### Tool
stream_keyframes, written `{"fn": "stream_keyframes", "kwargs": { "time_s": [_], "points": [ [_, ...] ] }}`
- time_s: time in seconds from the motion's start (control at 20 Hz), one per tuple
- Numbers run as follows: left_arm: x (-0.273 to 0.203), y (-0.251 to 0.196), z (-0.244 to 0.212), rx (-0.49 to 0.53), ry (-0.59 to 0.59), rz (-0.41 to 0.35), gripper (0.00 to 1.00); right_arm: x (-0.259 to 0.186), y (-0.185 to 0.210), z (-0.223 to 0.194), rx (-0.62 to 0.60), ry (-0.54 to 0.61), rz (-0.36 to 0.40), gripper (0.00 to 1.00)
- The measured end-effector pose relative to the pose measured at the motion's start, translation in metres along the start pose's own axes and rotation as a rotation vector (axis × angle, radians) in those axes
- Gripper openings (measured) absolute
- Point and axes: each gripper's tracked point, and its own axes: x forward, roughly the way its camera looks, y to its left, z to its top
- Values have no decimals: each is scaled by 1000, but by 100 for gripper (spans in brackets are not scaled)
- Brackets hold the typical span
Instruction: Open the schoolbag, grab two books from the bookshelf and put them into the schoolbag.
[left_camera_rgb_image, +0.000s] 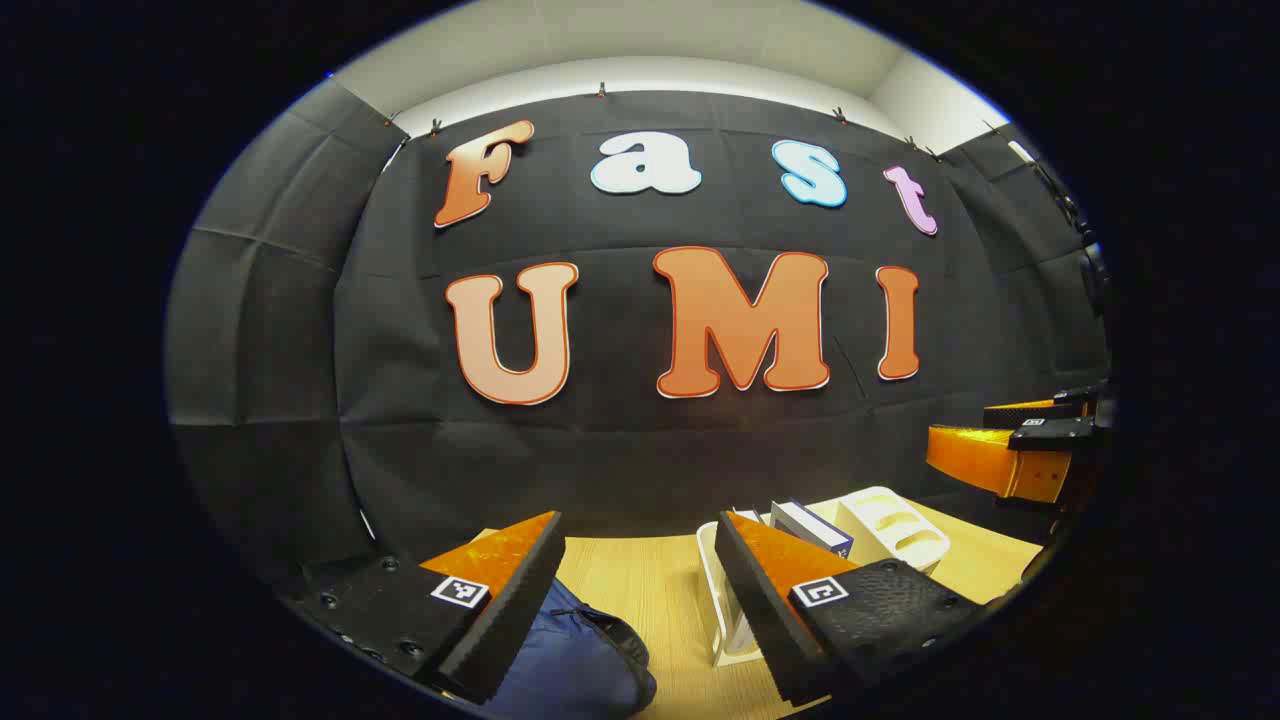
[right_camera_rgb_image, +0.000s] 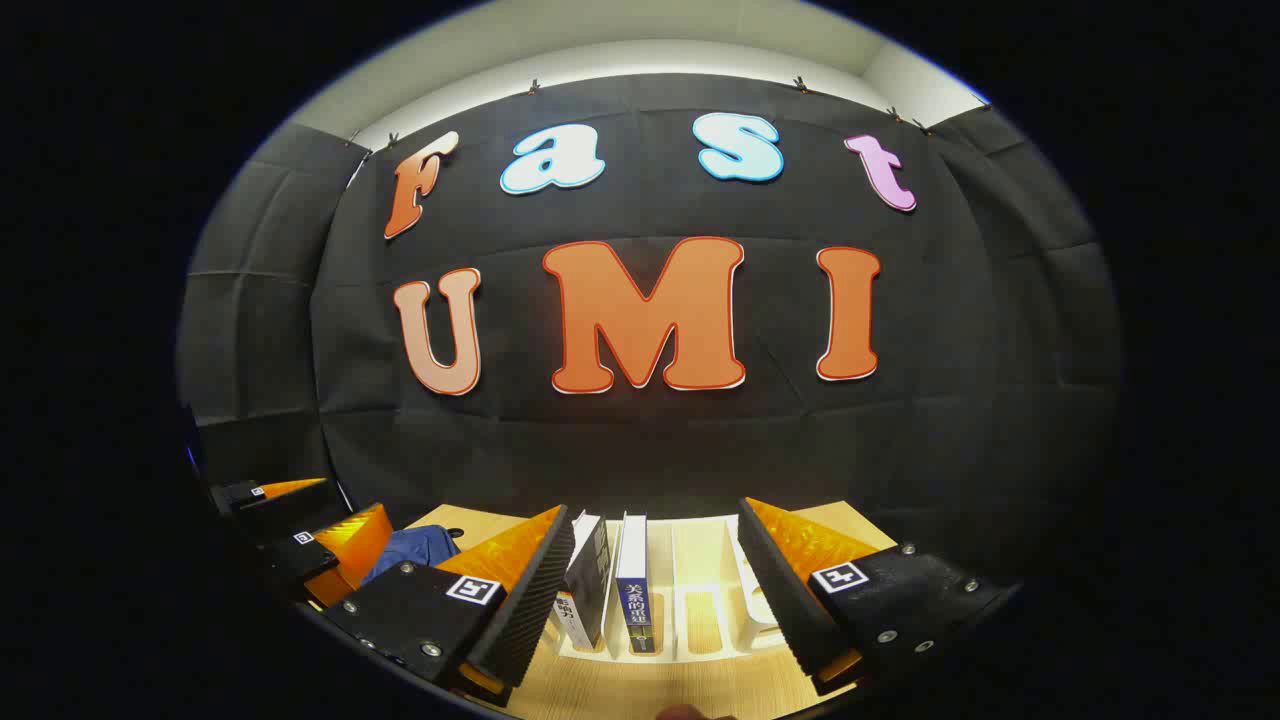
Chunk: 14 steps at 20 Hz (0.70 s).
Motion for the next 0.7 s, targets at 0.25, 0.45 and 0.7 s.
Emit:
{"fn": "stream_keyframes", "kwargs": {
  "time_s": [0.25, 0.45, 0.7],
  "points": [
    [-1, -2, 0, 9, -2, -5, 94, -1, -1, -1, -6, 2, -2, 100],
    [-1, 0, 0, 13, -3, -2, 94, 0, 1, -4, -2, 15, 3, 97],
    [-3, 4, -2, 21, 2, 8, 94, 0, 6, -6, -8, 16, 14, 97]
  ]
}}
